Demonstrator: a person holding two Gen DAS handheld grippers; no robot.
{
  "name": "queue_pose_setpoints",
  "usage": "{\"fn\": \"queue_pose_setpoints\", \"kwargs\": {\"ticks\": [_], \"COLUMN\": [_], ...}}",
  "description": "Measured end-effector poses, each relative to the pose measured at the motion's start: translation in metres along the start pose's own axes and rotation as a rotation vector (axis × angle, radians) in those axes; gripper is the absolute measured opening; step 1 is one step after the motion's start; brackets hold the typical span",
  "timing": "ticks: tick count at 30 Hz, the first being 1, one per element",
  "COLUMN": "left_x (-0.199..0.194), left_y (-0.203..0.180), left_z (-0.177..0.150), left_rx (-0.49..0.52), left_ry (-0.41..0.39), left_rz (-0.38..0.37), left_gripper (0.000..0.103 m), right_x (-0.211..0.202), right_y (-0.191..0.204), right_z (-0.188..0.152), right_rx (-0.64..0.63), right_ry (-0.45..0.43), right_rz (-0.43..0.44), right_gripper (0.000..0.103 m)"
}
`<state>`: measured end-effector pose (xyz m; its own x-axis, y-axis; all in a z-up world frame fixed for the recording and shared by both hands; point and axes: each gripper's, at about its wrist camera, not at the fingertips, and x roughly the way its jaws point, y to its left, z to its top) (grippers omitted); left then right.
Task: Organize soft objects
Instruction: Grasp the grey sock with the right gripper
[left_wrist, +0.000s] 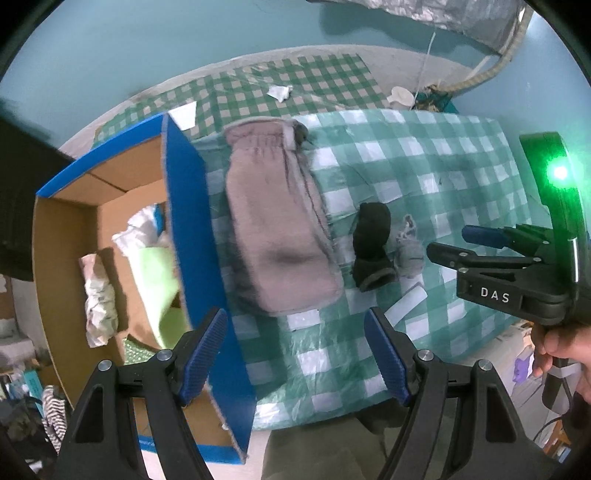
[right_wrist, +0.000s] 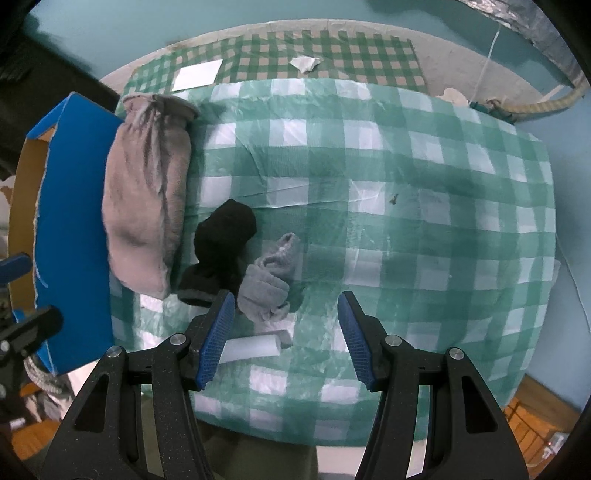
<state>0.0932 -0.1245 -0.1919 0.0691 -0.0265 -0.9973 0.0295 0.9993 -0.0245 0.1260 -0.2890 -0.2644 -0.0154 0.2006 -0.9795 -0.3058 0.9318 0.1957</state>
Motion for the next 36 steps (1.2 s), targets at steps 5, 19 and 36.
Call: {"fn": "queue_pose_setpoints", "kwargs": {"ticks": [5, 19, 36], "left_x": [0.016, 0.045, 0.064], "left_y": [-0.013, -0.022, -0.043], "left_z": [0.005, 0.012, 0.033], "left_rx": [0.049, 0.057, 0.067], "left_ry": [0.012, 0.039, 0.063], "left_rz": [0.035, 0.037, -0.006], "left_gripper": [0.078, 0.078, 0.078], "right_x": [0.01, 0.057, 0.045], "right_y": [0.003, 0.008, -0.034], "right_z": [0.003, 0.008, -0.009], "right_rx": [-0.007, -0.032, -0.006], "right_ry": [0.006, 0.065, 0.043], "right_rz": [0.012, -0.023, -0.089], "right_gripper": [0.058, 0.058, 0.03]}}
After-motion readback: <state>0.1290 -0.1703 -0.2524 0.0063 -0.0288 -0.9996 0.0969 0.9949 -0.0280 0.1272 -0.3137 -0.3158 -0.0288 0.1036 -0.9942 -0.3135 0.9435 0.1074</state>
